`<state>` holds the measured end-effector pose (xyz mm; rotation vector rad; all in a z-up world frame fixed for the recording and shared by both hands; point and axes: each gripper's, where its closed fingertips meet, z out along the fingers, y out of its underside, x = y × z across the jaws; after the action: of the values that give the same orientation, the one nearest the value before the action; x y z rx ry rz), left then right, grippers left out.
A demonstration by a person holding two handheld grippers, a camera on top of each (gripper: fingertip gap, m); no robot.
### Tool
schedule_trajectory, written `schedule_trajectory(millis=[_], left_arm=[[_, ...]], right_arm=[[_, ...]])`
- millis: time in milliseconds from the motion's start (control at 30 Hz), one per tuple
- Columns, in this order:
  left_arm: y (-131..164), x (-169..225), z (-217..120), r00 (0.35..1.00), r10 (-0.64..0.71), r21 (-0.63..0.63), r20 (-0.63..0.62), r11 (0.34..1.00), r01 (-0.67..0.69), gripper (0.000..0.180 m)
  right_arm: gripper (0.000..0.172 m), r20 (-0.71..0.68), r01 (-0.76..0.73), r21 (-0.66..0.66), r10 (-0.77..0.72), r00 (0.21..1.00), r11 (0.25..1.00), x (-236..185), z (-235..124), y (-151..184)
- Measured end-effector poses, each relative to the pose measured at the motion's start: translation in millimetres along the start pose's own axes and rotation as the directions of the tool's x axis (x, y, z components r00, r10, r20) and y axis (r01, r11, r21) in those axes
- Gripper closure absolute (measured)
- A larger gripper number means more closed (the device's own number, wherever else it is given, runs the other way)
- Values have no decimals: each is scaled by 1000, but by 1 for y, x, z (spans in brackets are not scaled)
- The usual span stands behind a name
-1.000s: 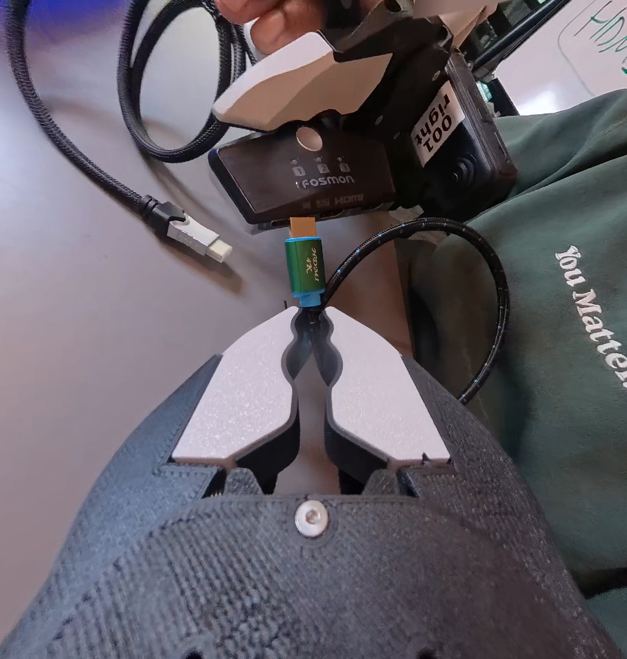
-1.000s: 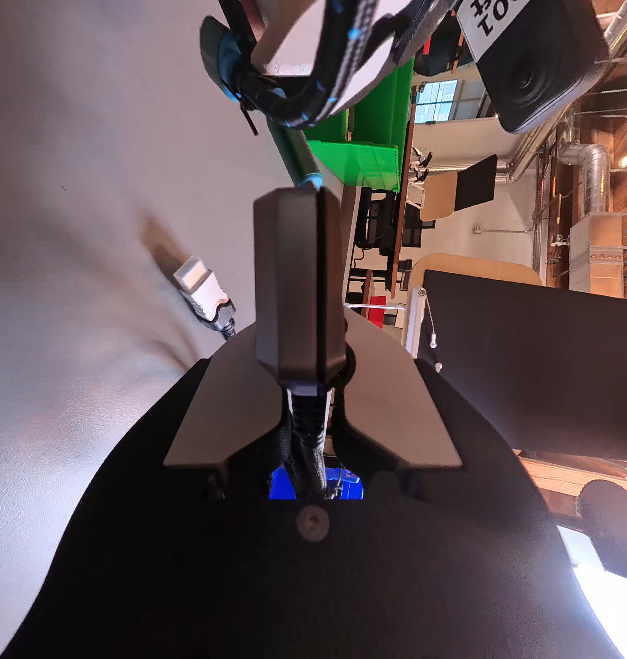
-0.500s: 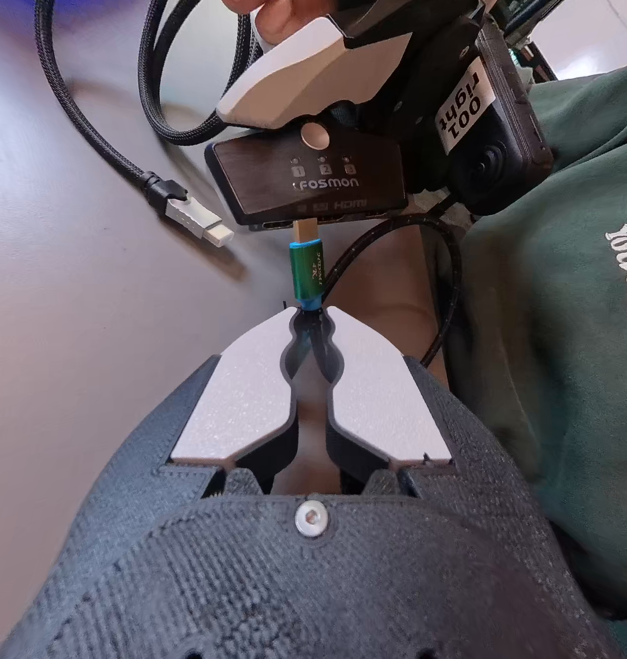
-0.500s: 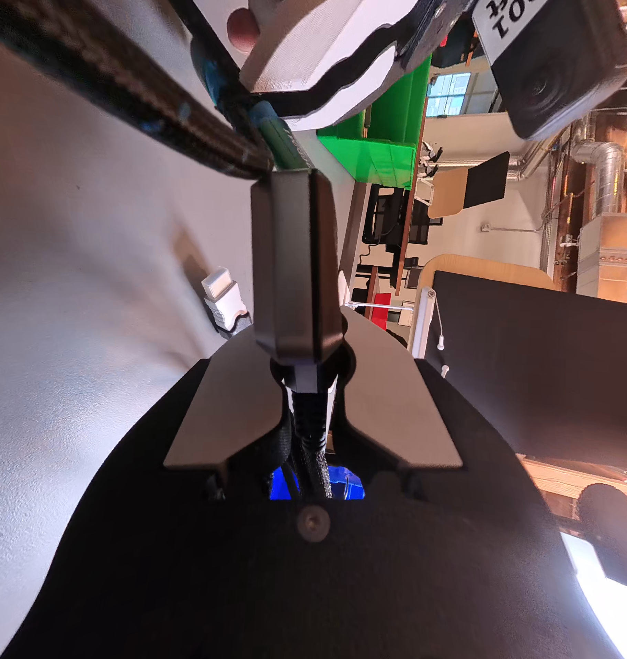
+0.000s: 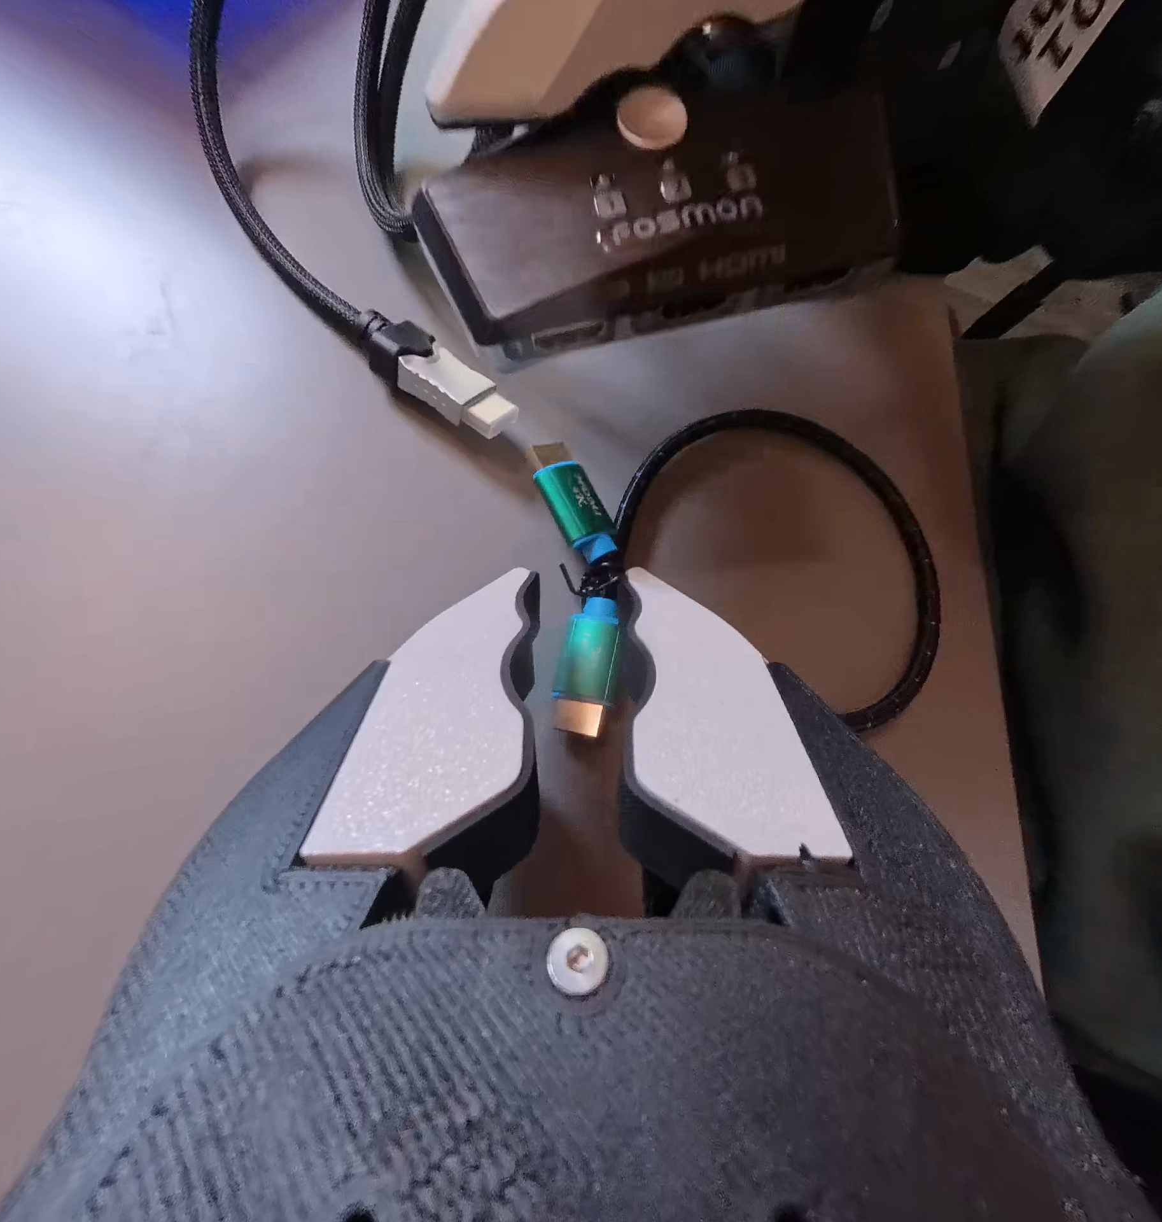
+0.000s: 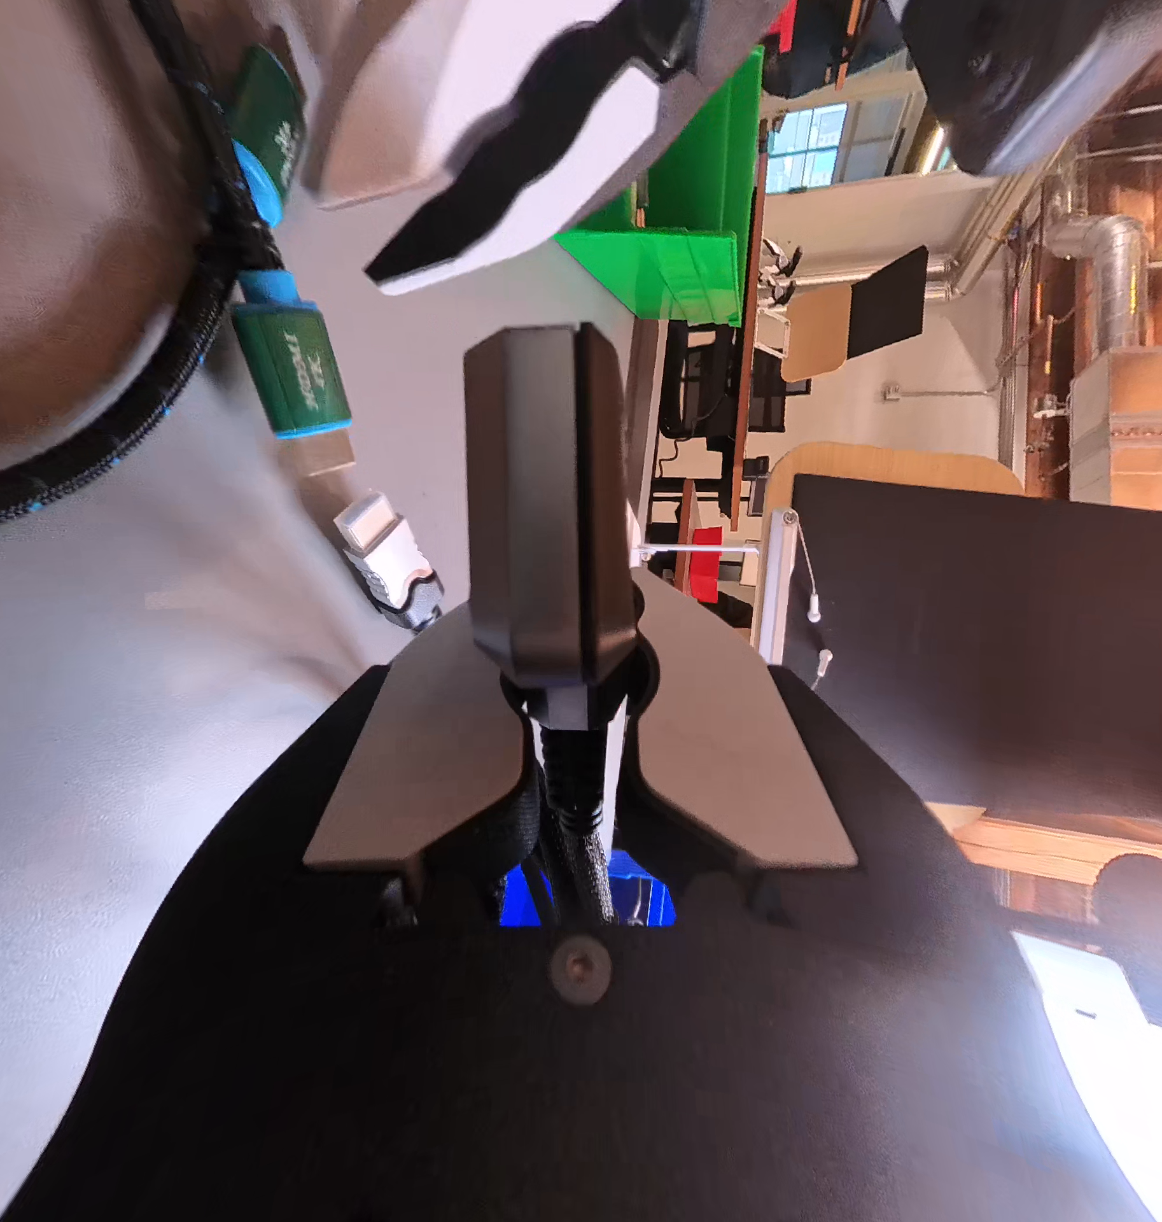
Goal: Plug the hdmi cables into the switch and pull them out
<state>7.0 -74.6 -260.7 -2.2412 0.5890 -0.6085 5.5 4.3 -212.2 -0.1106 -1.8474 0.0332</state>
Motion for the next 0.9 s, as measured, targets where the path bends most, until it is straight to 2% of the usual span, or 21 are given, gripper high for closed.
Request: schedule_trajectory(millis=[100, 267, 367, 433, 633, 667, 700, 733, 767, 833, 867, 900], left_arm=[[10, -3, 7, 996, 58, -84, 69, 995, -52, 152], [10, 2, 10, 987, 127, -127, 97, 985, -114, 152], [11, 8, 9, 984, 161, -143, 76, 978, -149, 180], [10, 2, 6, 974, 190, -161, 120, 972, -169, 180], [-13, 0, -16, 975, 167, -21, 149, 986, -166, 180], [-13, 1, -16, 975, 169, -18, 145, 986, -168, 178], [-9, 4, -12, 979, 162, -32, 122, 987, -159, 156], [-2, 6, -5, 983, 152, -71, 103, 987, -145, 141], [3, 5, 4, 981, 158, -110, 108, 983, -146, 136], [14, 4, 22, 975, 192, -193, 114, 967, -168, 145], [10, 4, 24, 963, 234, -192, 132, 959, -206, 159], [10, 2, 23, 954, 262, -233, 142, 946, -225, 161]], right_arm=[[149, -18, -28, -12, 27, 999, 1000, 6, -1, 7], [148, -45, -60, -24, 59, 997, 998, 14, -4, 15], [149, -49, -68, -21, 67, 997, 997, 15, -4, 14], [148, -52, -71, -21, 70, 996, 997, 16, -3, 14], [148, -58, -100, -21, 99, 993, 995, 18, -4, 18], [148, -59, -105, -22, 104, 993, 994, 19, -4, 19], [148, -59, -109, -22, 107, 992, 994, 19, -4, 20], [148, -59, -111, -22, 109, 992, 994, 19, -4, 20], [148, -57, -112, -22, 110, 992, 993, 18, -4, 20], [148, -54, -107, -25, 106, 993, 994, 17, -3, 19], [148, -53, -107, -26, 105, 993, 994, 16, -3, 19], [148, -55, -109, -27, 107, 993, 994, 17, -3, 20]])
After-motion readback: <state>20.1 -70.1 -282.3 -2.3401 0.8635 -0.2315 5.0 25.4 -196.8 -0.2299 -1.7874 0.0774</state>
